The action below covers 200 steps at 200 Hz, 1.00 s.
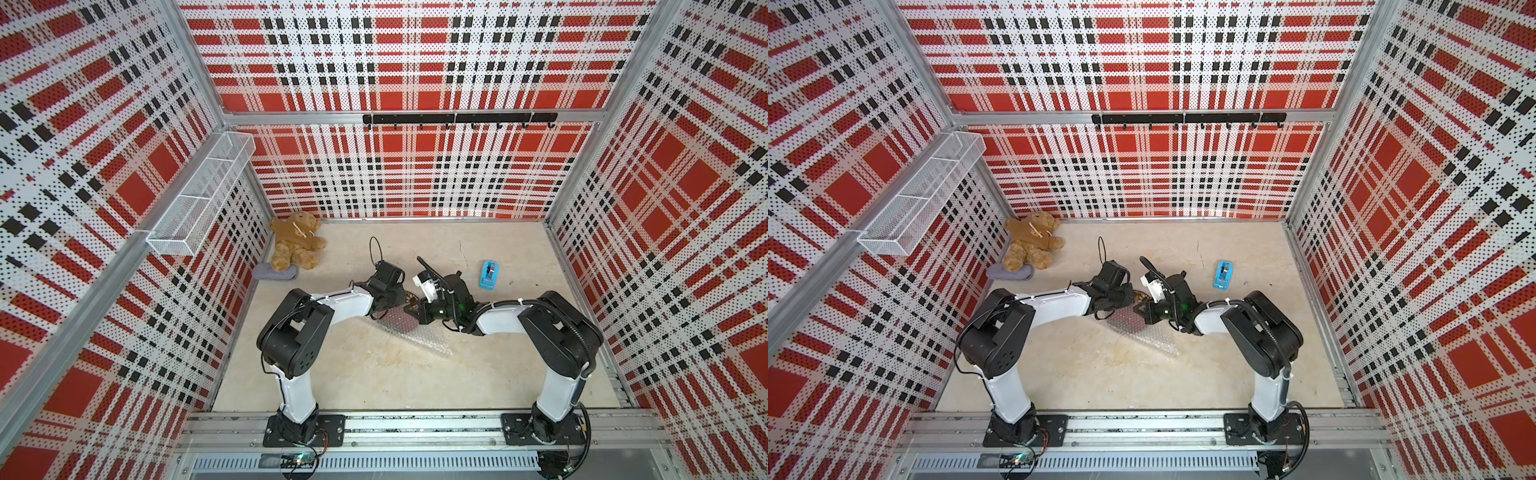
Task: Wrap dinner plates in bubble wrap
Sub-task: Wrap the plate in the bubble wrap.
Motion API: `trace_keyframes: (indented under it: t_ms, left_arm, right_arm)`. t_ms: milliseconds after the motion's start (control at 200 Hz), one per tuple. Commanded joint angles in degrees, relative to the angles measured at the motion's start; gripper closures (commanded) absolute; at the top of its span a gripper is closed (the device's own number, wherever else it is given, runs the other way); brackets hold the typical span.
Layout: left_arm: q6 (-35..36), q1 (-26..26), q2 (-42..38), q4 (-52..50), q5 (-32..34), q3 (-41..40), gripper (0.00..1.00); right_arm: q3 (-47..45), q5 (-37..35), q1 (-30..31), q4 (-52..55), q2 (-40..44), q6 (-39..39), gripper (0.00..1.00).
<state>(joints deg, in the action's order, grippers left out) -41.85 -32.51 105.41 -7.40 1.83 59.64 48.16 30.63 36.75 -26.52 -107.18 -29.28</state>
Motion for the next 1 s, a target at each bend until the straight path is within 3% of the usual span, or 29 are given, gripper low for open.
trace_keyframes:
  t_ms: [0,140,190,261,431,551,656,757,897,997]
  left_arm:
    - [-0.76,0.34,0.24,3.64,-1.84,1.29,1.0]
    - [-0.6,0.6,-0.64,3.54,-2.71,1.94,1.0]
    - [-0.6,1.05,-1.52,3.55,-3.24,1.96,0.92]
    - [-0.63,1.45,-3.16,3.25,-3.69,1.56,0.72]
    - [-1.58,1.06,-8.48,2.47,-3.53,-2.86,0.65]
    - [-2.7,1.2,-10.79,5.08,-3.57,-7.49,0.69]
    - [-2.42,1.23,-7.92,5.73,-6.12,-7.58,0.84]
    - [-1.95,0.09,-4.86,5.81,-4.99,-6.42,0.91]
    - [-2.6,-0.23,-1.83,6.63,-4.04,-7.2,0.96]
    - [-4.03,0.34,-1.08,8.54,-4.16,-9.05,0.97]
  right_arm:
    - [1.27,-1.48,0.52,-1.26,-3.37,-4.91,1.0]
    - [1.13,-2.27,0.51,-0.01,-5.84,-7.65,1.0]
    - [1.05,-3.02,0.51,1.06,-6.0,-7.94,1.0]
    - [1.1,-4.65,0.51,3.08,-5.8,-8.27,1.0]
    - [1.52,-6.88,0.52,6.35,-4.62,-8.45,1.0]
    - [1.52,-6.88,0.52,6.62,-4.28,-9.11,1.0]
    - [1.42,-6.61,0.53,6.25,-2.66,-9.52,1.0]
    - [1.06,-6.46,0.51,5.73,1.12,-8.41,1.0]
    - [-0.14,-5.59,0.51,9.27,8.04,-1.2,1.0]
    - [-1.8,-0.77,1.0,13.1,10.93,5.45,1.0]
